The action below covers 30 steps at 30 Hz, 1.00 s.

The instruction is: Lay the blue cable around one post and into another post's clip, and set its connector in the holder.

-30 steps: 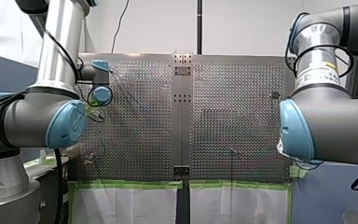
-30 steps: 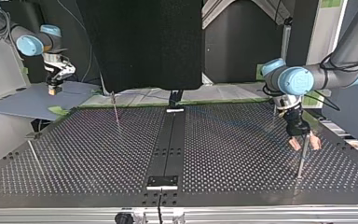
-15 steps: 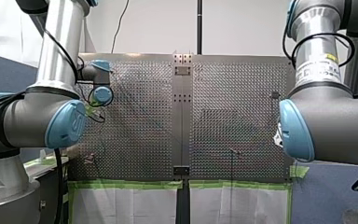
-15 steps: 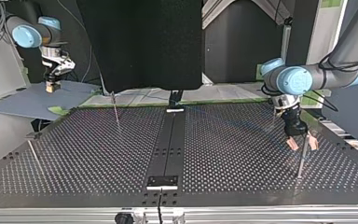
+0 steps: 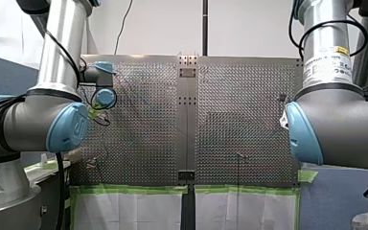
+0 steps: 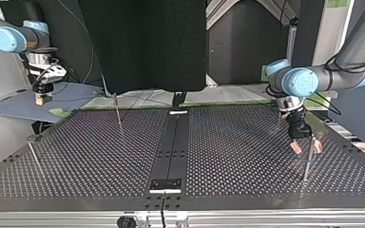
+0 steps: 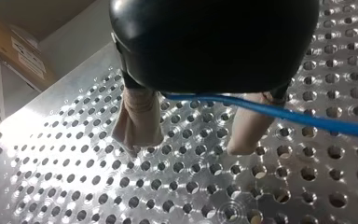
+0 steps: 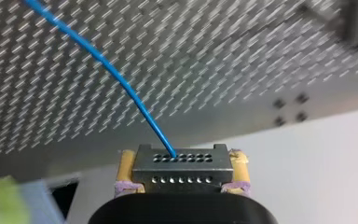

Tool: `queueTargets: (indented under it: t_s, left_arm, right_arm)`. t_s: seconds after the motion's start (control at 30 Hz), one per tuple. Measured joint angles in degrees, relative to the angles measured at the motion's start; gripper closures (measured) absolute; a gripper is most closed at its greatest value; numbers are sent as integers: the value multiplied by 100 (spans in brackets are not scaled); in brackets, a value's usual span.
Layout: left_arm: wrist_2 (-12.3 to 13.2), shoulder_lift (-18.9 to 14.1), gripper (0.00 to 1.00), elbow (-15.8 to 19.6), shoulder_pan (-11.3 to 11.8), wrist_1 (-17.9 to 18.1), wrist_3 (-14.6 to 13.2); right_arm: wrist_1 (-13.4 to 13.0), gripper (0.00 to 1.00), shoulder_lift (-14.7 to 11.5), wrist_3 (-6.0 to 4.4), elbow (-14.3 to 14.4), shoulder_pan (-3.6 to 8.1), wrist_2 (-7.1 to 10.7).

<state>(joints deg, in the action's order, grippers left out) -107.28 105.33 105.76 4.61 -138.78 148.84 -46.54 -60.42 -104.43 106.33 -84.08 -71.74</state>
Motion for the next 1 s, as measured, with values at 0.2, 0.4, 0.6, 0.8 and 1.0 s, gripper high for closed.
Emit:
queueTargets:
  t_s: [0.2,0.4,0.6,0.8,1.0]
  left_arm:
    - [59,0,0,2,-8,1,20]
    - [77,0,0,3,-13,12,42]
    - [73,-1,0,3,-15,11,81]
    - [87,0,0,3,-15,16,115]
    - [89,0,0,4,-1,17,132]
  right_arm:
    - [326,100,-330,73,-278,-9,329]
    - [674,100,-678,372,-478,-28,677]
    - [1025,100,-996,434,-351,-19,877]
    - [1271,100,-886,385,-241,-32,887]
    - [1470,100,-637,570,-414,-47,866]
